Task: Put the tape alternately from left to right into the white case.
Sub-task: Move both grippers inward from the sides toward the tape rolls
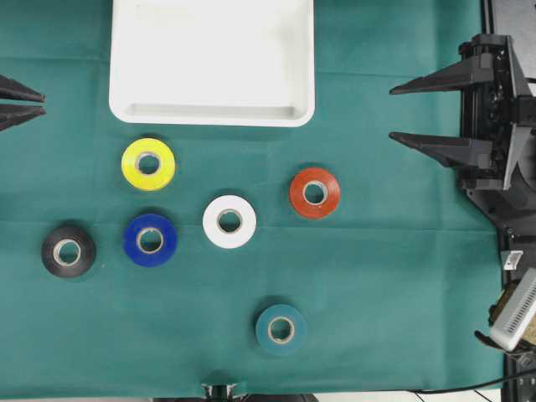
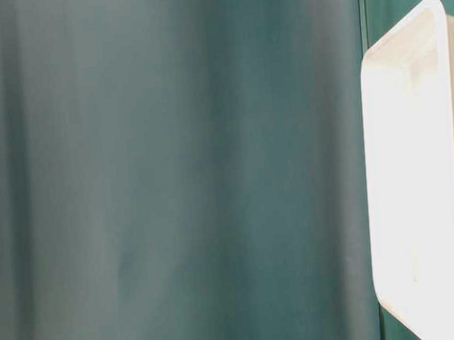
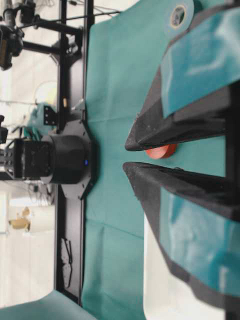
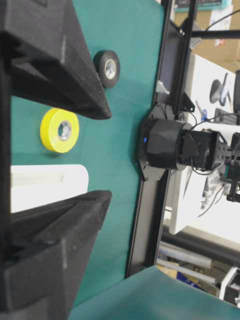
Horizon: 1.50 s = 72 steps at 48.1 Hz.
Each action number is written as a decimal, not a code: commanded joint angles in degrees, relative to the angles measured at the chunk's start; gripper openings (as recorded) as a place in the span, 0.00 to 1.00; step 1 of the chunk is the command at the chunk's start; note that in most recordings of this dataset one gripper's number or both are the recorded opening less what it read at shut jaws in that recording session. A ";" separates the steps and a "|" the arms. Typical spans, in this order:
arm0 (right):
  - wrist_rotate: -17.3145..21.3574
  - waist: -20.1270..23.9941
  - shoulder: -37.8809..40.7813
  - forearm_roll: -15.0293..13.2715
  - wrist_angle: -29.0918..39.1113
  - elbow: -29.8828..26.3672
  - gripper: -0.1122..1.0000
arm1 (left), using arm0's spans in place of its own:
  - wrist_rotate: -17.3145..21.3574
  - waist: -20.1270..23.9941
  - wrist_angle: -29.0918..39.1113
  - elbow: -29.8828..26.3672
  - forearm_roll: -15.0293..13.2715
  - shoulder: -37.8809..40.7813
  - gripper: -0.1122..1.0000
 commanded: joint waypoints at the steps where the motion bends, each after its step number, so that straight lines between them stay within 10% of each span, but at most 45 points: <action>1: 0.26 -0.44 0.70 0.00 -0.44 -0.53 0.32 | 0.00 -1.05 -0.35 -0.44 -1.14 0.18 0.32; 14: 0.44 -0.44 0.70 0.00 0.44 0.00 0.02 | -0.26 -1.32 -0.35 -0.18 -1.32 0.09 0.12; 44: 2.02 -1.49 5.71 0.00 0.44 -0.97 0.03 | -5.89 -1.32 1.49 -1.32 -1.41 6.86 0.12; 51: 2.99 -1.76 7.21 0.00 0.44 -0.70 0.16 | -5.36 -1.32 1.58 -1.14 -1.32 7.73 0.30; 63: 3.60 -1.93 7.56 0.00 0.53 -0.70 0.75 | -5.54 -1.32 4.39 -1.23 -1.41 7.73 0.91; 72: 3.96 -3.08 9.23 0.00 2.37 -1.23 0.82 | -5.62 -0.70 9.14 -2.20 -1.41 9.05 0.94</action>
